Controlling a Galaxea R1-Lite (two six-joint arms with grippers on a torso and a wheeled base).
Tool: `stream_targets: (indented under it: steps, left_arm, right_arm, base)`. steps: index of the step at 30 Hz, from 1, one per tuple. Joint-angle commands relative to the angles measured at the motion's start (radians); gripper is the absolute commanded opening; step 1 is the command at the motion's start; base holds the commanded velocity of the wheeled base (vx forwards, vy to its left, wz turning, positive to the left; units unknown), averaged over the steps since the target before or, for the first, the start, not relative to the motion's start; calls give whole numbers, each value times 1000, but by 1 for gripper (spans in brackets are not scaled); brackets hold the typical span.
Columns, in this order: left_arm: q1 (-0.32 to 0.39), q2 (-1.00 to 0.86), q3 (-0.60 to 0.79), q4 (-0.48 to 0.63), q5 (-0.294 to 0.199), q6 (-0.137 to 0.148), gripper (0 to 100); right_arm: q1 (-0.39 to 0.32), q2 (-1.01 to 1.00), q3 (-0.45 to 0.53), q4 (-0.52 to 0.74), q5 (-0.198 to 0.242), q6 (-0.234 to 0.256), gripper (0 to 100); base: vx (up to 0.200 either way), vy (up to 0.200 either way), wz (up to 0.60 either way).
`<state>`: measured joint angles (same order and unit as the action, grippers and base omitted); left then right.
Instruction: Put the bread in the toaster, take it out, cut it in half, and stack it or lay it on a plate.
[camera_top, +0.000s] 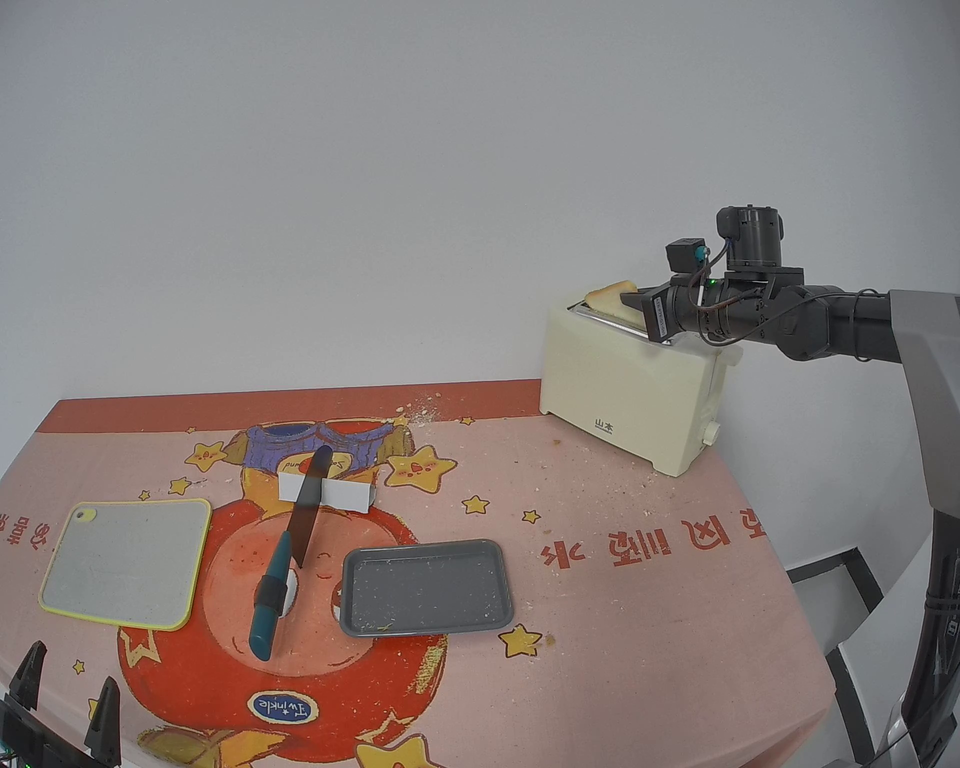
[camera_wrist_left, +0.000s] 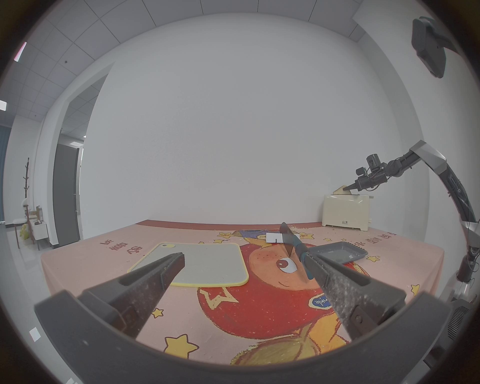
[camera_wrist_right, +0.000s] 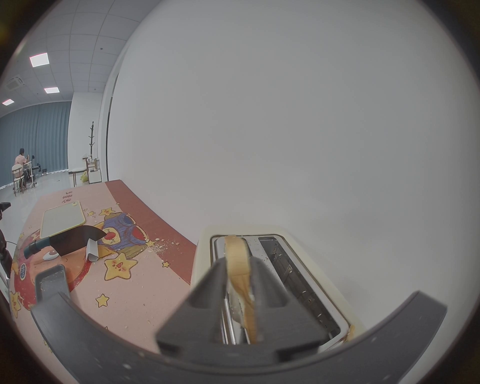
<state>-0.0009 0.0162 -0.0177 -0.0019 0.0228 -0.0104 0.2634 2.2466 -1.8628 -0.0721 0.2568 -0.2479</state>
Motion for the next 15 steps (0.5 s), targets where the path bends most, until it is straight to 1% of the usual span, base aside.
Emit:
stream_targets:
  steps: [1,3,6,7,9,10,12,13,14,15]
  left_arm:
    - [-1,-10,18,0,0,0,100]
    - [-1,-10,18,0,0,0,100]
    - [-1,-10,18,-1,0,0,100]
    - [-1,-10,18,0,0,0,100]
    - [-1,-10,18,0,0,0,100]
    - [-1,-10,18,0,0,0,100]
    - [-1,-10,18,0,0,0,100]
    - [-1,-10,18,-1,0,0,100]
    - [-1,-10,18,0,0,0,100]
    - [-1,-10,18,0,0,0,100]
  right_arm:
    - [-1,-68,1,14,1,1,0]
    - [-1,-120,2,38,4,4,0]
    - [0,-200,19,72,-2,25,0]
    - [0,-234,40,78,-4,35,0]
    - [0,-343,123,100,-13,47,0]
    - [0,-372,146,110,-16,52,0]
    - [2,-444,203,152,-39,75,0]
    - [0,-493,243,184,-67,99,0]
    - [0,-509,255,193,-76,108,0]
    - [0,-542,284,215,-87,134,0]
  base:
    - [0,0,0]
    - [0,0,0]
    - [0,0,0]
    - [0,0,0]
    - [0,0,0]
    - [0,0,0]
    - [0,0,0]
    - [0,0,0]
    - [0,0,0]
    - [0,0,0]
